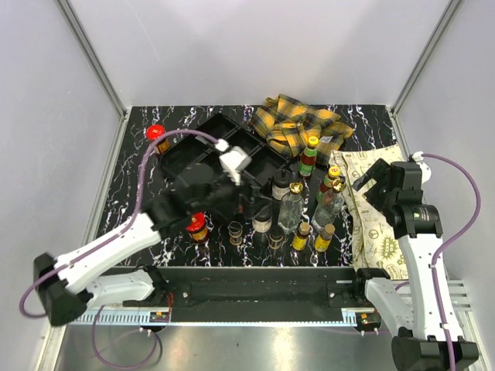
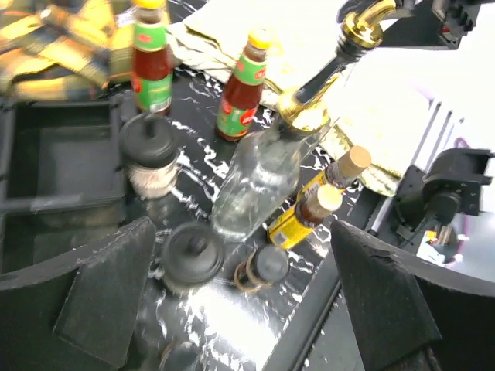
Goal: Organize the condiment bottles
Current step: Pick up the bottle from the center of the board.
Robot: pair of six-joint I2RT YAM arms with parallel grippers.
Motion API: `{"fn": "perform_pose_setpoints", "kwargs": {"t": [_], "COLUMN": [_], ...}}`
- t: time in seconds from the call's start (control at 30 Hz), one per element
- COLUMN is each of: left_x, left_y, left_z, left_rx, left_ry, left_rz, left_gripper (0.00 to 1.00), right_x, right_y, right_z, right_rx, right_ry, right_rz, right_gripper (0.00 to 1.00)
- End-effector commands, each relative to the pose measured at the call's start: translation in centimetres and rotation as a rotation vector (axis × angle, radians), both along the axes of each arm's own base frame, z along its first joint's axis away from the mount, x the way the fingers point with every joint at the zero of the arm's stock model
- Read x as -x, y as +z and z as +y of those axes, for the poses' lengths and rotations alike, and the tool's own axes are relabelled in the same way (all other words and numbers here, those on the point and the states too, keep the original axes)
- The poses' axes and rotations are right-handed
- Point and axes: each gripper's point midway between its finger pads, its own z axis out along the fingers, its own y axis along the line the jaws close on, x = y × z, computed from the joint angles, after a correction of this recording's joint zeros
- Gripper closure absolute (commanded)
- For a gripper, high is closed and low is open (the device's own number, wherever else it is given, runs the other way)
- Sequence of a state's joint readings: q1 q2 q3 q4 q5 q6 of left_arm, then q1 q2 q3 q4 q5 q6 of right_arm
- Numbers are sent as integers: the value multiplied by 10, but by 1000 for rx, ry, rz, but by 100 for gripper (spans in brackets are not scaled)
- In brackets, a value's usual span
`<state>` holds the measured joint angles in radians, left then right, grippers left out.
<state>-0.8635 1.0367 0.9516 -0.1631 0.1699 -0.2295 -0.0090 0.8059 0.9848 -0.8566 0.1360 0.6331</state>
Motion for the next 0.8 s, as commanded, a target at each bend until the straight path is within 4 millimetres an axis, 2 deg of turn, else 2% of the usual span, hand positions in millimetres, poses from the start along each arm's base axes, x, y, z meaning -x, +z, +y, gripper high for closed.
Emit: {"fn": "perform_pose_setpoints", "kwargs": {"t": [0.0,0.23,0.4,0.47,0.6,0.77], "left_x": [-19,-21,-22,-24,-32,-41], "left_y": [35,31,28,31,25,16], "left_z": [-40,-77,-98,-103,-114,-120], "left_rx": [31,45,77,100,107,112], "left_ry": [31,17,-19,-18,-1,39], "left_rz": [-171,-220,-243,-255,-242,-220], "left_gripper": [1,1,1,1,3,14], "right_x": [-5,-3,-4,-4,-4,-4], "right_y": [-10,-25,-28,-31,-36,-34], "right_z": [-5,-12,-14,-11,3,2], "right_rx": [-34,-35,-59,-83,-174,-169], "right_ry": [-43,-63,-83,-82,-70,-73], "right_rz": [-16,13,11,13,-1,-15], "right_gripper": [0,0,0,0,0,0]}}
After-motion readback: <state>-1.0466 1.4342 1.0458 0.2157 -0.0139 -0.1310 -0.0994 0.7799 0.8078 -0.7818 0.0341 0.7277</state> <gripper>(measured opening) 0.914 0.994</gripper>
